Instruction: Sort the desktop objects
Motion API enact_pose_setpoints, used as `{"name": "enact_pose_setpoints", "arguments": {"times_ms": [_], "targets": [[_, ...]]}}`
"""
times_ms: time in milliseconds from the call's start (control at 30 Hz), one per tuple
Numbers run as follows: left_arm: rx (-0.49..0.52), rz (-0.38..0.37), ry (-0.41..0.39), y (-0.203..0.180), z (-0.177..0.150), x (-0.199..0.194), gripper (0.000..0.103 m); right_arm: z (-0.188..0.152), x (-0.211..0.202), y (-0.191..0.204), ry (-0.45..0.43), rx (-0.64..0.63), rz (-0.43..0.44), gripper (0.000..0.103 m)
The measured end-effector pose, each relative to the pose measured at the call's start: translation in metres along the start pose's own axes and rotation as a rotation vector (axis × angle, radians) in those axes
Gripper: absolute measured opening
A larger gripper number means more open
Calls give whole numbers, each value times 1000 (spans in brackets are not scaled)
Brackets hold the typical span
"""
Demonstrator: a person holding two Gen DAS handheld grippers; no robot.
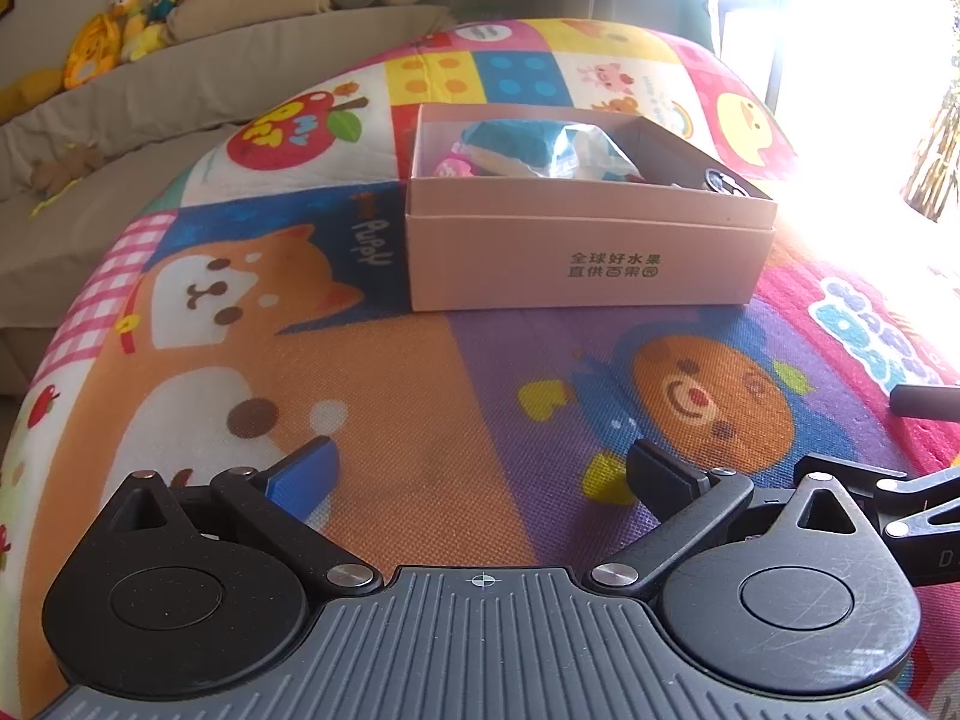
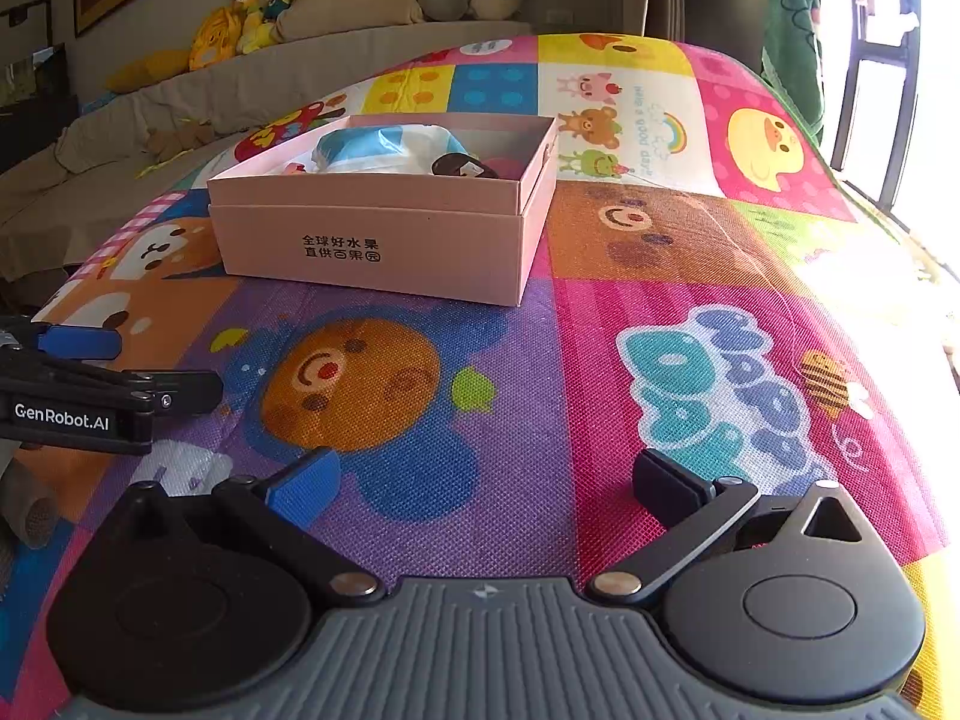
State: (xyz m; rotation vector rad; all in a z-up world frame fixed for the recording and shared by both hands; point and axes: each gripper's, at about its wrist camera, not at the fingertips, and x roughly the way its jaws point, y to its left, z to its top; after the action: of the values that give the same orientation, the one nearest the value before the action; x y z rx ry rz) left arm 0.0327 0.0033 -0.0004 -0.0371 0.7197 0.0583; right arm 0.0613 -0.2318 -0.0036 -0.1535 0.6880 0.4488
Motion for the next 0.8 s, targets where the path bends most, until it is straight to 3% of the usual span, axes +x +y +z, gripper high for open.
{"name": "enact_pose_setpoints", "arguments": {"times_ms": [800], "targets": [[5,5,0,-1,-1,-1,103,0,1,1,-1,0,-1,103]]}}
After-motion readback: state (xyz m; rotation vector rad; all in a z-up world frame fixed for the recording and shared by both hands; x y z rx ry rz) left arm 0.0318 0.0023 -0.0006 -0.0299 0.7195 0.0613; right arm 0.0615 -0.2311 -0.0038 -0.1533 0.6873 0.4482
